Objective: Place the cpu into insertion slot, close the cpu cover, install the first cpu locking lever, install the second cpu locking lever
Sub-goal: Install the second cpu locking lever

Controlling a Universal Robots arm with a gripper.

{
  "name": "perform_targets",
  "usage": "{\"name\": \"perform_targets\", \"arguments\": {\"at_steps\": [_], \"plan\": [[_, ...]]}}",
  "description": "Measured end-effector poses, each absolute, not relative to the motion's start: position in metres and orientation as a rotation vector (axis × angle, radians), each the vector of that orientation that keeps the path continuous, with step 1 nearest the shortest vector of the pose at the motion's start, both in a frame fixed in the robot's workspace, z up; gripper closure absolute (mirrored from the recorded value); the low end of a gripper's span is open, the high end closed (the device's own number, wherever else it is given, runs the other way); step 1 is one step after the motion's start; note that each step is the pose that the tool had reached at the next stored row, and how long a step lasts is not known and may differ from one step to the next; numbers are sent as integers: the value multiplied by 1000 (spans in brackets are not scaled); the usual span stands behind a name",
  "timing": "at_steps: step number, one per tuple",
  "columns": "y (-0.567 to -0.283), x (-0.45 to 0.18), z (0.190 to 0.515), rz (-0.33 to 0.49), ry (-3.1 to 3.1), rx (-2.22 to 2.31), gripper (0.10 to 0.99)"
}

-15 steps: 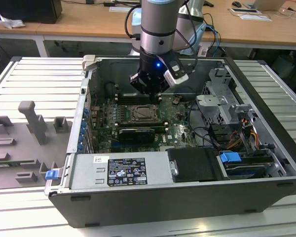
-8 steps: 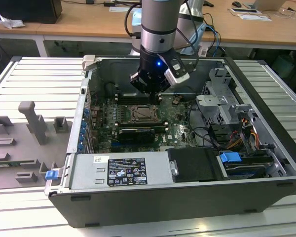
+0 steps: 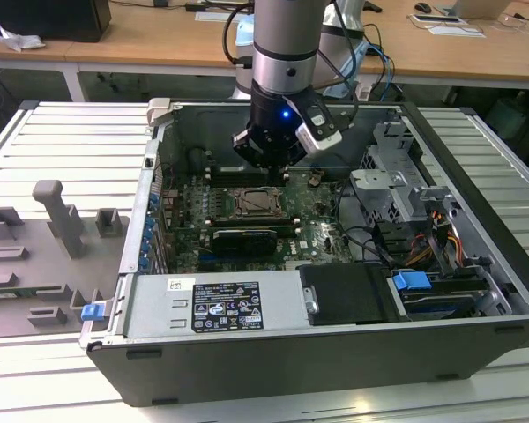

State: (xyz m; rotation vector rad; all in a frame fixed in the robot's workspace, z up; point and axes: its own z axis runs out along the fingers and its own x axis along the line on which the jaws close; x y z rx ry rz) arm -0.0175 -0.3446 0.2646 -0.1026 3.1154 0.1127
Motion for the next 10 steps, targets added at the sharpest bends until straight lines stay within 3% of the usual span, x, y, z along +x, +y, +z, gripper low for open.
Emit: {"name": "perform_targets", "arguments": {"at_steps": [10], "plan": [[-362,-18,254,122,3125,-102,980]]}}
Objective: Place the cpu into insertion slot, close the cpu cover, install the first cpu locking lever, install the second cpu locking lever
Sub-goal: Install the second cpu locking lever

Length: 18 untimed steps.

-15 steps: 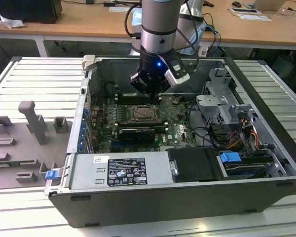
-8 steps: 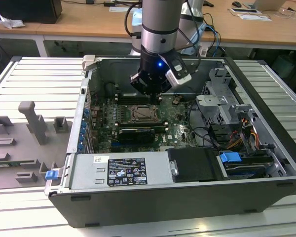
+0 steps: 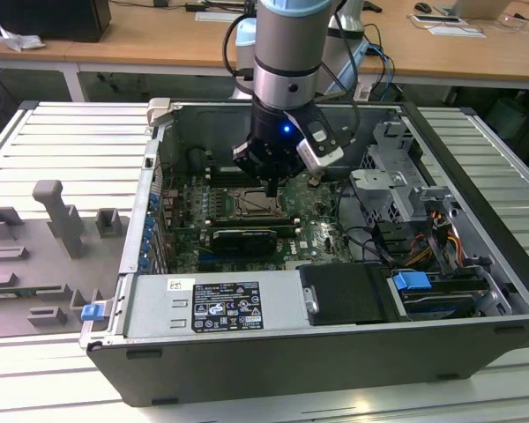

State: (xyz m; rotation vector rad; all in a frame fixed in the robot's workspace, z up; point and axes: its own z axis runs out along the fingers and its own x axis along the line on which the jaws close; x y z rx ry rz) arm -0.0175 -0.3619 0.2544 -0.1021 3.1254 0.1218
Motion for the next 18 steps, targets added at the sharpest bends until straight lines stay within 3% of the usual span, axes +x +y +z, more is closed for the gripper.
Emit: {"name": "perform_targets", "arguments": {"at_steps": [18], "plan": [[-379,-52,226,158,3124,-114,980]]}}
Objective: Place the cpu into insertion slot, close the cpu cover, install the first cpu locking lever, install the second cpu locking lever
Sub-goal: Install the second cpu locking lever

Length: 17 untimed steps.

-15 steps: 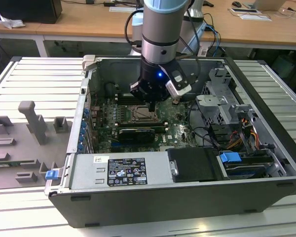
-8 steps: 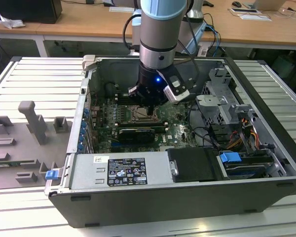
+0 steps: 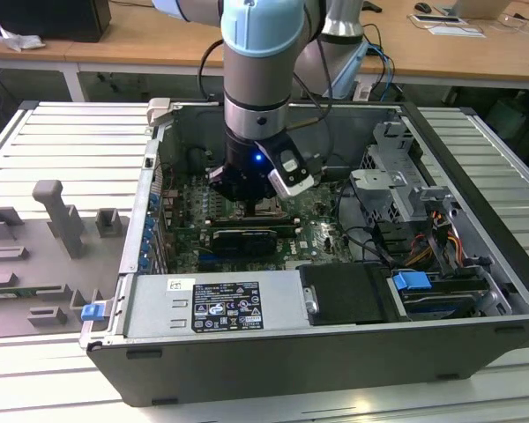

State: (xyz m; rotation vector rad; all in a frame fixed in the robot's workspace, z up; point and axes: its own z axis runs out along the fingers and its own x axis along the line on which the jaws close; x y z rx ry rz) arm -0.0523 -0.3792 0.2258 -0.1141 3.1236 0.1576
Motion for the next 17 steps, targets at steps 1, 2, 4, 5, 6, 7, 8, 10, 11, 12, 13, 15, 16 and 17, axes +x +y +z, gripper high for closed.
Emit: {"name": "perform_targets", "arguments": {"at_steps": [1,2,4,5,6,7,8,10,11,12,13,15,16,17], "plan": [[-380,-53,226,160,3123,-114,980],[-380,-54,226,164,3123,-114,980],[-381,-57,226,175,3122,-114,980],[-382,-61,226,183,3122,-114,980],[-382,-62,226,184,3122,-114,980],[-383,-63,226,188,3121,-114,980],[-384,-64,226,190,3121,-114,980],[-385,-66,226,200,3120,-114,980],[-385,-67,226,205,3120,-114,980],[-386,-69,225,216,3119,-114,980],[-386,-70,224,226,3118,-114,980],[-386,-71,222,237,3117,-114,980],[-386,-72,221,256,3115,-114,980],[-386,-72,220,267,3114,-113,980]]}}
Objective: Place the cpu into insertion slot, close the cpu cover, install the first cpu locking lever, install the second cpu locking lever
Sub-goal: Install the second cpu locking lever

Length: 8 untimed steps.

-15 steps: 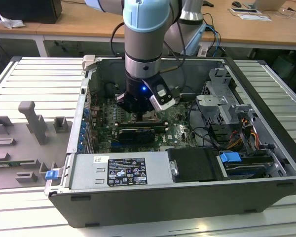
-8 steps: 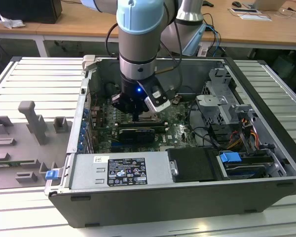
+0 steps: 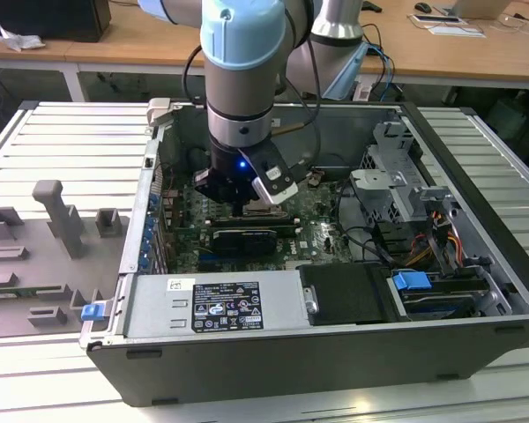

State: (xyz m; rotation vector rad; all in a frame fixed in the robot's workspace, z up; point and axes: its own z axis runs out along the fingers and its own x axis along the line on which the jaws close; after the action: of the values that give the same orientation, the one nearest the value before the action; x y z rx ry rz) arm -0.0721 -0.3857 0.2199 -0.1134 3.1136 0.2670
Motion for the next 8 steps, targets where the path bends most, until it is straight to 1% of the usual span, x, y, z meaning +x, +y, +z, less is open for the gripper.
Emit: {"name": "perform_targets", "arguments": {"at_steps": [6,8], "plan": [[-387,-72,210,282,3112,-113,980],[-388,-73,208,301,3109,-113,980]]}}
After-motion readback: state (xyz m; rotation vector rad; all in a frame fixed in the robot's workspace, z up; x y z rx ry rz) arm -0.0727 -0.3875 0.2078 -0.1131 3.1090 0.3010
